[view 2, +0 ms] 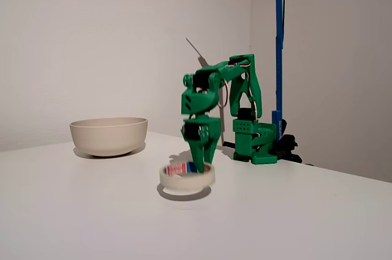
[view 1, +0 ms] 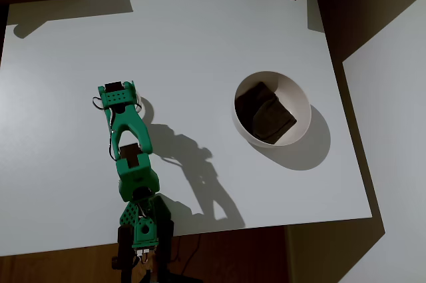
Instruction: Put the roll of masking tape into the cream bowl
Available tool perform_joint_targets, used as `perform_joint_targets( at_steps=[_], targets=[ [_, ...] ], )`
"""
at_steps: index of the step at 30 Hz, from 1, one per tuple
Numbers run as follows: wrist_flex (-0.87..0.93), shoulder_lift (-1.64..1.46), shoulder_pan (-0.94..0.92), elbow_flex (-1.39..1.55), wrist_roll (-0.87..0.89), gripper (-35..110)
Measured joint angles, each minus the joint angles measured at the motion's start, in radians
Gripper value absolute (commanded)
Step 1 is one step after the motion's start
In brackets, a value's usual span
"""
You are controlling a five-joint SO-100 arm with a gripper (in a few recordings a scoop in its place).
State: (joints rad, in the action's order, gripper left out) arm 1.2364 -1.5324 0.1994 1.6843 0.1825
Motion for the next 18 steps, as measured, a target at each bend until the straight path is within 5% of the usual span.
perform_joint_targets(
  at_steps=[18],
  targets=[
    [0.311, -1.019, -0.304, -0.003, 0.044, -8]
  ],
)
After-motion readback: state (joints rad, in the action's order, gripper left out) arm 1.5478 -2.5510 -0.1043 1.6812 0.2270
